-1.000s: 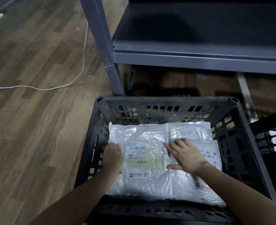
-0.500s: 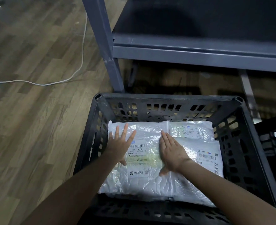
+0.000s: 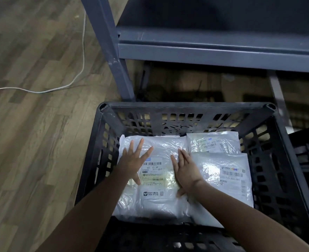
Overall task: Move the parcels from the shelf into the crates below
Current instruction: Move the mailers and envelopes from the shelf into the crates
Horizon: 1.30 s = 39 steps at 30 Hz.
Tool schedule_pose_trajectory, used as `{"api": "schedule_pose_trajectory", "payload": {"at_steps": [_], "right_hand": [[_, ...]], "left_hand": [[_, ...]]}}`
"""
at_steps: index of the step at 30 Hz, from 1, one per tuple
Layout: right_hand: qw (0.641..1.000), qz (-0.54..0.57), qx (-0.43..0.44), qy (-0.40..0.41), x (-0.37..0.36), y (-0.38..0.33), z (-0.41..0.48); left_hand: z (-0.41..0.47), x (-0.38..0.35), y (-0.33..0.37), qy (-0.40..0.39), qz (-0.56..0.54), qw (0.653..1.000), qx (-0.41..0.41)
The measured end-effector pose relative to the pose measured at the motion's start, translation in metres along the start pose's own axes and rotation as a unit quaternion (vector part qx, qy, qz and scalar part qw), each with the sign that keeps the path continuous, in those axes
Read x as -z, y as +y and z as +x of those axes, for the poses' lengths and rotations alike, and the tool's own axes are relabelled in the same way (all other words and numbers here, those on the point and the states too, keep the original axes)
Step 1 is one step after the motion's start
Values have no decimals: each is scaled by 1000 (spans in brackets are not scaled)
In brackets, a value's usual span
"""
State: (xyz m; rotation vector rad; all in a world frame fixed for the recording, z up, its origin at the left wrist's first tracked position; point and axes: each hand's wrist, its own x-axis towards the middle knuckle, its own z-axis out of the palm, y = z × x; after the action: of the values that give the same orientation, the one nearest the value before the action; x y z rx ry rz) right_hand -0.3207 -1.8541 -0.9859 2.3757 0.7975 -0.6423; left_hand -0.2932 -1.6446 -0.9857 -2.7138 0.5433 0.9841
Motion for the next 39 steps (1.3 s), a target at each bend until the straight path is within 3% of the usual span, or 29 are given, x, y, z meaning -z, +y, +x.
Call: {"api": "schedule_pose_trajectory", "payload": {"at_steps": [5, 9, 12, 19, 26, 30, 35, 39], "right_hand": [[997, 59, 33, 34, -3, 9, -11], [995, 65, 77, -6, -2, -12, -16], [996, 58, 59, -28, -5, -31, -14], [995, 102, 20, 5, -23, -43, 0], [990, 110, 79, -27, -13, -28, -6], [965, 239, 104, -31, 15, 0, -16], [918, 386, 33, 87, 51, 52, -44], [902, 419, -21, 100, 84, 85, -86]], "left_hand": [[-25, 4, 15, -3, 12, 1000, -11], [-42, -7, 25, -45, 23, 999, -21], [-41, -15, 34, -41, 49, 998, -14], [-30, -26, 39, -34, 47, 998, -6], [-33, -10, 28, -62, 64, 995, -48], [-34, 10, 17, -93, -9, 994, -64], [-51, 41, 4, 3, -140, 990, -26], [-91, 103, 11, 28, -185, 982, -8]]}}
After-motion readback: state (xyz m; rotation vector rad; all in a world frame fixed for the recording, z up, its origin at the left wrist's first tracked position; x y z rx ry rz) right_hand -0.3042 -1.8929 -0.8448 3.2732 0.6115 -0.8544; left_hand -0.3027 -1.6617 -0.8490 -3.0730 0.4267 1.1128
